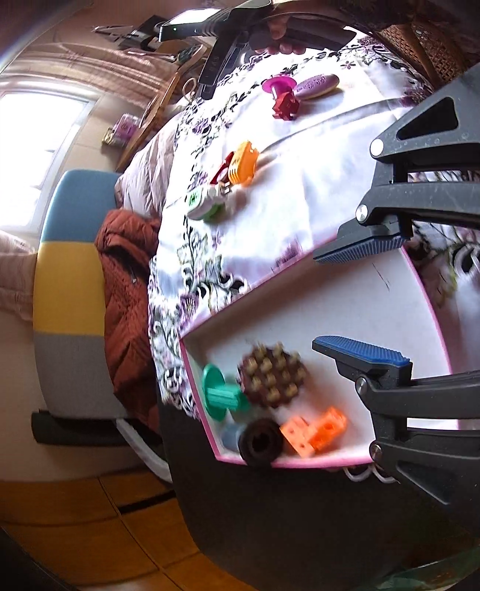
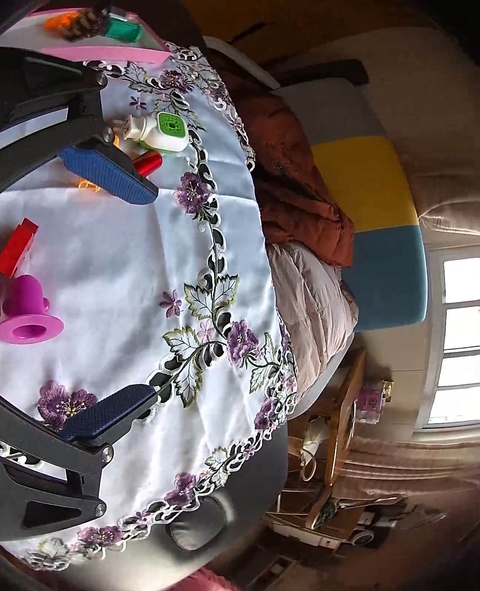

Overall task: Organize rigid objects
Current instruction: 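Reach the left tool to the white-green plug-in device and close on it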

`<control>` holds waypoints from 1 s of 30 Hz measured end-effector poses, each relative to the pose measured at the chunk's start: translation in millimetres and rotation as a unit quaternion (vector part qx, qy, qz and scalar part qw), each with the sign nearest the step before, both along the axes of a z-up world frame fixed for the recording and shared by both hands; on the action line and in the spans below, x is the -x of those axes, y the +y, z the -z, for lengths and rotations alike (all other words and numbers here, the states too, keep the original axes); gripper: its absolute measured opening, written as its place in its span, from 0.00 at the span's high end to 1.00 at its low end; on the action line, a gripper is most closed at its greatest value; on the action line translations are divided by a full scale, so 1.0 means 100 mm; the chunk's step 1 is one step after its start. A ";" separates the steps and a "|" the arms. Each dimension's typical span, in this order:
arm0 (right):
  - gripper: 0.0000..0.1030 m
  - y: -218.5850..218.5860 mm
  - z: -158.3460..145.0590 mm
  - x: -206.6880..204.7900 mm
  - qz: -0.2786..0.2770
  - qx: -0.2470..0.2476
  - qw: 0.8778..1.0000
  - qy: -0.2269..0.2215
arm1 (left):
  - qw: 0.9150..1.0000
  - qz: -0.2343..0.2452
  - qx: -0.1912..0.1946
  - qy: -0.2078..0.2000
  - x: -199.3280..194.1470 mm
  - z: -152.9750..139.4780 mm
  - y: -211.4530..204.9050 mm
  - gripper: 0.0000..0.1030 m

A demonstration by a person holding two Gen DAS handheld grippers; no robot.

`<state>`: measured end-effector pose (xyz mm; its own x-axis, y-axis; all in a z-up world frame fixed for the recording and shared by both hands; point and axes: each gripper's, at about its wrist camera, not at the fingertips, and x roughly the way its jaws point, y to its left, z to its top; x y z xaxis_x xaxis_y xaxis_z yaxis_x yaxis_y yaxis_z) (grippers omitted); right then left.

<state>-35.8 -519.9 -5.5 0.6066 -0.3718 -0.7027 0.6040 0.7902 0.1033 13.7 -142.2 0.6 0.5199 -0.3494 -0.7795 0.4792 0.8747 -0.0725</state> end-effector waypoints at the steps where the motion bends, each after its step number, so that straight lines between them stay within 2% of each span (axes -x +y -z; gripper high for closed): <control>1: 0.04 -0.02 0.00 0.01 0.005 -0.005 1.000 0.001 | 1.000 0.009 0.001 0.003 -0.02 0.00 -0.10 0.60; 7: 0.04 -0.06 -0.01 0.04 0.016 -0.020 1.000 -0.010 | 0.998 0.053 0.001 0.021 -0.14 0.03 -0.64 0.60; 11: 0.04 -0.09 0.01 0.03 0.018 -0.030 0.999 -0.006 | 0.997 0.064 0.000 0.041 -0.33 0.09 -0.94 0.50; 14: 0.04 -0.11 0.02 0.03 0.020 -0.036 0.999 -0.006 | 0.996 0.065 0.004 0.053 -0.49 0.12 -1.15 0.47; 17: 0.04 -0.13 0.01 0.04 0.023 -0.040 0.999 -0.008 | 0.995 0.071 0.008 0.067 -0.67 0.17 -1.36 0.37; 21: 0.04 -0.16 0.02 0.04 0.027 -0.049 0.998 -0.010 | 0.994 0.076 0.011 0.079 -0.86 0.24 -1.62 0.29; 26: 0.04 -0.18 0.02 0.04 0.025 -0.056 0.998 -0.015 | 0.993 0.078 0.005 0.092 -1.10 0.33 -1.94 0.21; 30: 0.04 -0.18 0.02 0.03 0.020 -0.062 0.998 -0.016 | 0.993 0.075 -0.005 0.095 -1.30 0.41 -2.16 0.18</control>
